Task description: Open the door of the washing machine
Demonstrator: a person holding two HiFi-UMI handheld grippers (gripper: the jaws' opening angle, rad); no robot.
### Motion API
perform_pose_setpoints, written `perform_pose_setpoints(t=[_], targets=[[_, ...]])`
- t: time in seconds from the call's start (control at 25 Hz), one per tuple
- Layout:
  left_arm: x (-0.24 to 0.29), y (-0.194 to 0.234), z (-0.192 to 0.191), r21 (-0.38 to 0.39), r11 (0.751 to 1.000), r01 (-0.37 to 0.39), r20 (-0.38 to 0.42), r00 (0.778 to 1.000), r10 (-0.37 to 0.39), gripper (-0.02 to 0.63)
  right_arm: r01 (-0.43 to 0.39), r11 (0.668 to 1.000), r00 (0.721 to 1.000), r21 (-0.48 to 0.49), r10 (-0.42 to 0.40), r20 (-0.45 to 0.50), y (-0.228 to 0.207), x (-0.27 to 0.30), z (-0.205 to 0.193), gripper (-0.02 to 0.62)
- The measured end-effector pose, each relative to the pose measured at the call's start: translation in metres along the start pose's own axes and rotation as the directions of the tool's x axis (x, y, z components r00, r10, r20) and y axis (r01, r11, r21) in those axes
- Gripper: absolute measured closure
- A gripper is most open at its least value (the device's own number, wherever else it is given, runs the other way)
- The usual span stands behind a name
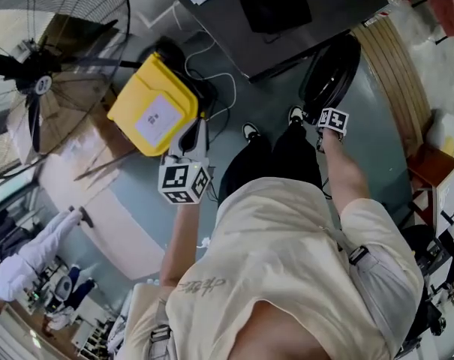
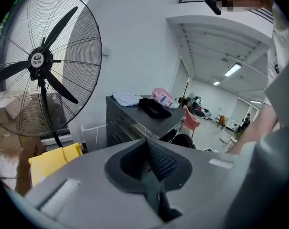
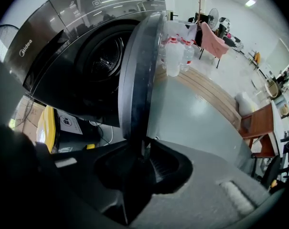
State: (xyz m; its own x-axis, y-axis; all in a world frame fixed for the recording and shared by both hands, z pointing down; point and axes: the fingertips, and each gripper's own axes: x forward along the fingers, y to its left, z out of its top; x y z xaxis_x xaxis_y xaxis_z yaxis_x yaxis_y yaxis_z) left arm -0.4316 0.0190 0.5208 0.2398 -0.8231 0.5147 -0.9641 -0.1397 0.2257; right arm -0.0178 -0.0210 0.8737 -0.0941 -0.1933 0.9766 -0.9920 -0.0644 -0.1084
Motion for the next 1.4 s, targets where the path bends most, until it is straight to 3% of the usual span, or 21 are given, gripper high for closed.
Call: perform_pose_setpoints(t=[0.16,0.36,0.44,0.52,0.64,0.72,0.84,0.96,1.04,1.2,1.4], targets=[[0.007,-0.030,0.006,0.020,1.000,0.001,0.021,1.000,-0.001,0.589,0.001,0.998,1.000,-0.068,-0.003,-0.022,-0.030,-0.005,-0.004,0.520],[0.023,-0.084,0.009,0.034,0.999,0.005,0.025,1.000,-0.006,0.589,-0.064,0.990,0.997,-0.128,0.057,-0.059,-0.054,-0.007,-0.019,0.525],[0.035,-0.113,0.012,0.024,1.000,0.016,0.040,0.999,-0.017,0.589,-0.054,0.985,0.997,-0.166,0.044,-0.066,-0.072,-0.011,-0.018,0.523],[0.047,-0.144,0.015,-0.010,0.999,0.037,0.058,0.998,-0.037,0.589,0.005,0.971,1.000,-0.237,-0.012,-0.028,-0.098,-0.017,-0.006,0.522],[0.060,-0.186,0.009,-0.055,0.996,0.070,0.061,0.996,-0.067,0.589,-0.021,0.953,0.999,-0.301,0.008,-0.043,-0.119,-0.020,-0.011,0.520],[0.070,-0.205,0.008,-0.041,0.996,0.075,0.055,0.996,-0.073,0.589,-0.024,0.941,0.998,-0.337,0.003,-0.063,-0.134,-0.021,-0.011,0.520],[0.081,-0.225,0.005,-0.016,0.997,0.075,0.046,0.996,-0.074,0.589,-0.059,0.935,0.997,-0.349,0.037,-0.070,-0.153,-0.022,-0.012,0.520],[0.092,-0.245,-0.001,-0.013,0.997,0.072,0.030,0.997,-0.071,0.589,-0.015,0.917,0.995,-0.399,-0.024,-0.094,-0.190,-0.029,-0.012,0.522],[0.101,-0.262,-0.001,-0.015,0.997,0.081,0.022,0.996,-0.081,0.589,-0.016,0.908,0.996,-0.419,-0.023,-0.087,-0.206,-0.029,-0.007,0.523],[0.118,-0.293,0.015,0.028,0.992,0.123,0.018,0.992,-0.124,0.589,-0.041,0.900,0.999,-0.434,0.022,-0.050,-0.221,-0.026,0.008,0.529],[0.146,-0.313,0.024,0.054,0.978,0.199,-0.022,0.980,-0.198,0.589,0.022,0.905,0.998,-0.424,-0.043,-0.039,-0.255,-0.027,0.029,0.531]])
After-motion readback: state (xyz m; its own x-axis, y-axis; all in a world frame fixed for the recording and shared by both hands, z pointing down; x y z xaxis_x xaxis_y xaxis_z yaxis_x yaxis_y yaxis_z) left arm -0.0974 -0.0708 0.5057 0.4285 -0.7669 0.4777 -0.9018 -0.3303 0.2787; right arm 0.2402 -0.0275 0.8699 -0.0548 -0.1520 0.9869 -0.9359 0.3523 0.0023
